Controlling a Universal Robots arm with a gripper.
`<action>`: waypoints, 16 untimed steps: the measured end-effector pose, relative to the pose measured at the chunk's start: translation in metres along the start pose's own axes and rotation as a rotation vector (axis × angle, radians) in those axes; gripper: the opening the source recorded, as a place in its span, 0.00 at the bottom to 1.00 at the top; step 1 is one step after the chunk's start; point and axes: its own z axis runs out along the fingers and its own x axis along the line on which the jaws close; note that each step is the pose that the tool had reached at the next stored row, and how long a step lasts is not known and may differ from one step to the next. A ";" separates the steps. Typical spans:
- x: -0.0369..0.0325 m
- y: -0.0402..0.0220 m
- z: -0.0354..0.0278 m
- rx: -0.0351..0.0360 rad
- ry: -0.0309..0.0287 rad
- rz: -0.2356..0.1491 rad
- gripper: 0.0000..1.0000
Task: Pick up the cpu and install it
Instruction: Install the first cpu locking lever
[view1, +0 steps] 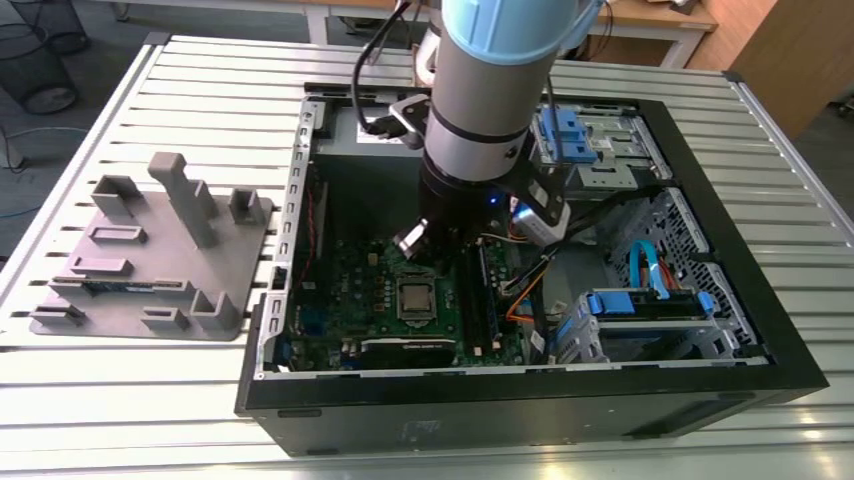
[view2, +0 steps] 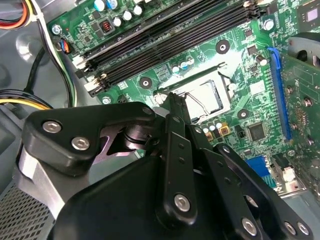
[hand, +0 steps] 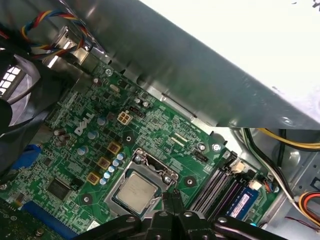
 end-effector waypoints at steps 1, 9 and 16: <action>0.0001 -0.0001 0.0009 0.0017 0.0011 0.001 0.11; 0.0010 -0.0010 0.0088 0.0201 0.0138 0.007 0.11; 0.0026 -0.0034 0.0148 0.0372 0.0257 0.014 0.11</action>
